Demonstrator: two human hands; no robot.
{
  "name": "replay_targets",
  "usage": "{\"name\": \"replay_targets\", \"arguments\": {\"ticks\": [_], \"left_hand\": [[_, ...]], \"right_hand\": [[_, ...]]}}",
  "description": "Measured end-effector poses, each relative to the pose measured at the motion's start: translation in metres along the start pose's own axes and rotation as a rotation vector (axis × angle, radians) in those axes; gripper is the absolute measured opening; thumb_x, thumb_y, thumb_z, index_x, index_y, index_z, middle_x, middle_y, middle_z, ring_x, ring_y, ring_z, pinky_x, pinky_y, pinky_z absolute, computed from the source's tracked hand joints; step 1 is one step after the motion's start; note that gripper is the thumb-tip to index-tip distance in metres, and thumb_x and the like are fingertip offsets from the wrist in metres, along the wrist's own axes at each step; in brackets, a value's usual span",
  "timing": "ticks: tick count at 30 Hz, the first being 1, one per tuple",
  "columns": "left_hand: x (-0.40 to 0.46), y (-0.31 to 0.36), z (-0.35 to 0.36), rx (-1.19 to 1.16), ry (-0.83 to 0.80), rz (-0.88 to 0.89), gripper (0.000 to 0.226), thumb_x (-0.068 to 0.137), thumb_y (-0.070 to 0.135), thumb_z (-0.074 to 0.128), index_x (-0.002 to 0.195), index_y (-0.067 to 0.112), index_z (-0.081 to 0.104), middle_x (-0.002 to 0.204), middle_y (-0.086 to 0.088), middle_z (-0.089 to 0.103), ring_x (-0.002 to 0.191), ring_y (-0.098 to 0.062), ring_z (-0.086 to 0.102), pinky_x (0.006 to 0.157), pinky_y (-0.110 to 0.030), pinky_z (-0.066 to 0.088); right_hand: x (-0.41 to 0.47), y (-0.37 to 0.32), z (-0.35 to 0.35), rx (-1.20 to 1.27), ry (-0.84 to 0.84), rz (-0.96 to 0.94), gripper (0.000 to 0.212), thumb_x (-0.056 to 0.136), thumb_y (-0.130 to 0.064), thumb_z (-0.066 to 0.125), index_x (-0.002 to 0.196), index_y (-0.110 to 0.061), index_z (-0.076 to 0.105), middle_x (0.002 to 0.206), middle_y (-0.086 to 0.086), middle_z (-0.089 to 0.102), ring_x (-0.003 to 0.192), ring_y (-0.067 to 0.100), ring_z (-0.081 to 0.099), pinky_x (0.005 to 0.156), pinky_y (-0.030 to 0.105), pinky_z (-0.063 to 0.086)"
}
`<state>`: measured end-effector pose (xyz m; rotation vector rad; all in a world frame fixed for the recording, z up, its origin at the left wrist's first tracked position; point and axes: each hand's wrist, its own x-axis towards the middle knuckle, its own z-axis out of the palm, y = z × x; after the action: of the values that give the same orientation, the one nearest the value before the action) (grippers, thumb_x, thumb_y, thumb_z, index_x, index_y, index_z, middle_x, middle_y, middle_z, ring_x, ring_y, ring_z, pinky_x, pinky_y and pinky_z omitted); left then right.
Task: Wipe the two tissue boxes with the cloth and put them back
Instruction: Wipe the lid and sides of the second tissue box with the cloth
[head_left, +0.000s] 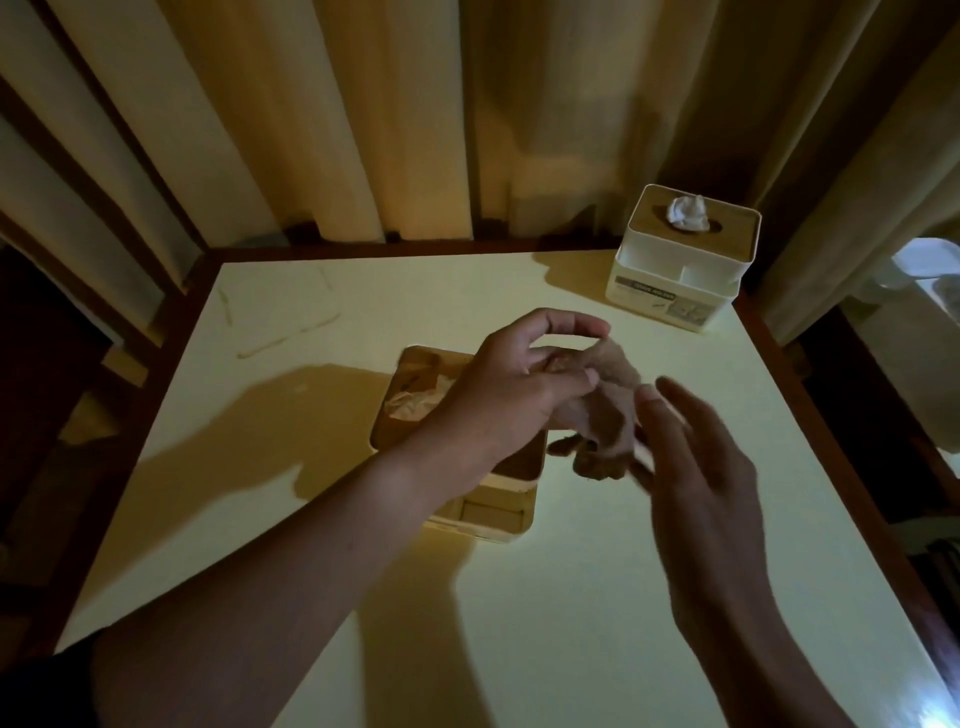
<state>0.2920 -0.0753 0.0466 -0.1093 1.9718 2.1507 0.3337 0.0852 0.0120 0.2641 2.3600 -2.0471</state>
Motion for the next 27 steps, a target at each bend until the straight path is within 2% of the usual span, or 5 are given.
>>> {"name": "replay_targets", "arguments": {"ticks": [8,12,15,20,27], "left_hand": [[0.001,0.005,0.002,0.343,-0.022,0.106,0.039,0.091,0.016,0.077,0.124,0.033,0.064,0.115,0.006,0.075,0.099,-0.009,0.073,0.080,-0.025,0.063],[-0.002,0.004,-0.016,0.783,0.177,0.334,0.037,0.087,0.046,0.078,0.121,0.042,0.065,0.119,0.025,0.065,0.086,0.006,0.069,0.069,-0.009,0.055],[-0.003,-0.009,-0.051,0.917,0.288,0.402,0.025,0.096,0.043,0.067,0.121,0.038,0.068,0.119,0.022,0.066,0.104,0.004,0.062,0.087,-0.022,0.055],[-0.004,-0.051,-0.097,1.223,0.241,0.169,0.060,0.105,0.057,0.037,0.161,0.042,0.021,0.168,0.003,0.023,0.157,-0.018,0.011,0.126,-0.043,0.010],[-0.004,-0.077,-0.107,1.220,0.131,0.064,0.095,0.089,0.039,0.032,0.157,0.024,-0.032,0.168,0.002,-0.031,0.153,-0.010,-0.030,0.126,-0.044,-0.016]], "right_hand": [[-0.004,-0.009,0.005,0.356,-0.170,0.152,0.046,0.093,-0.033,0.070,0.138,-0.025,0.069,0.114,0.012,0.081,0.117,0.049,0.070,0.112,0.074,0.044],[0.001,-0.006,0.005,0.341,-0.052,0.129,0.056,0.098,-0.009,0.069,0.147,-0.033,0.056,0.115,0.008,0.081,0.106,0.027,0.080,0.098,0.051,0.061],[0.013,0.002,0.001,-0.073,0.020,-0.158,0.046,0.103,-0.010,0.066,0.141,-0.034,0.060,0.127,-0.001,0.075,0.104,0.015,0.077,0.074,0.030,0.064],[0.020,0.023,0.027,-0.674,-0.159,-0.708,0.046,0.110,-0.013,0.043,0.154,-0.016,0.057,0.161,0.009,0.052,0.129,0.017,0.064,0.099,0.033,0.063],[-0.004,0.049,0.040,-1.074,-0.472,-0.817,0.066,0.114,-0.045,0.035,0.170,-0.012,0.025,0.178,0.010,0.018,0.167,0.024,0.009,0.135,0.047,0.018]]}}
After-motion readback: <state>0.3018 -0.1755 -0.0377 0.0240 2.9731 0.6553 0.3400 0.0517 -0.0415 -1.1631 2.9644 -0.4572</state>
